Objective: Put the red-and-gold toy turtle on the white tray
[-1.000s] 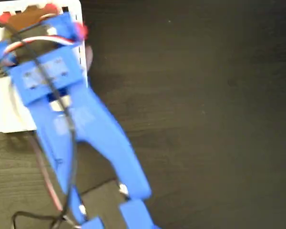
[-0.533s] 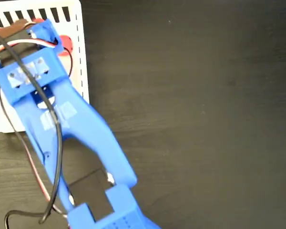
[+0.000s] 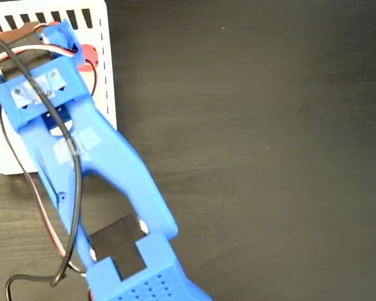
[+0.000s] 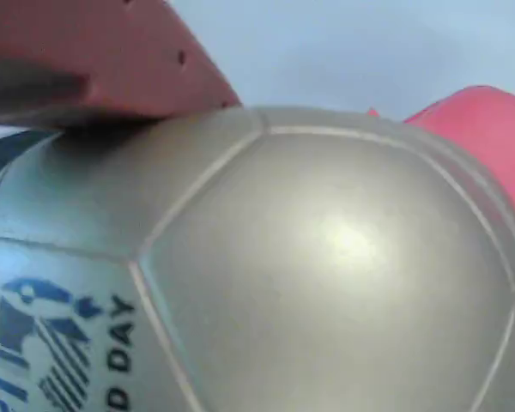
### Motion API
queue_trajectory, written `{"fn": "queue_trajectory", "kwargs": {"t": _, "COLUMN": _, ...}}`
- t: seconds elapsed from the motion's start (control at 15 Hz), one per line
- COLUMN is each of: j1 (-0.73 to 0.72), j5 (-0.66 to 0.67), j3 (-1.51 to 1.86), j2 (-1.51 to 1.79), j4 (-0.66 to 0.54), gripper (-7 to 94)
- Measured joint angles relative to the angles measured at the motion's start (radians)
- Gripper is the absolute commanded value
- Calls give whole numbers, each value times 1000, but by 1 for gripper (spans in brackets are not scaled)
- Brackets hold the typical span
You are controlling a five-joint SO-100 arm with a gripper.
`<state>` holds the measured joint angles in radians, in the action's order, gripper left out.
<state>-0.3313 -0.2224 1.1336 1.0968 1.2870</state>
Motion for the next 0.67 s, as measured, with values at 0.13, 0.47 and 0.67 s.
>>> {"fn": "queue_trajectory", "kwargs": {"t": 0.13, "j1": 0, "j5": -6, "j3": 0, "j2": 0, "j4": 0, "gripper": 61}}
{"fn": "queue_trajectory", "kwargs": {"t": 0.47, "j1": 0, "j5": -18, "j3": -2, "j2": 0, "j4": 18, "gripper": 62}}
{"fn": "queue_trajectory", "kwargs": {"t": 0.67, "j1": 0, "j5": -18, "j3": -2, "j2": 0, "j4": 18, "gripper": 62}}
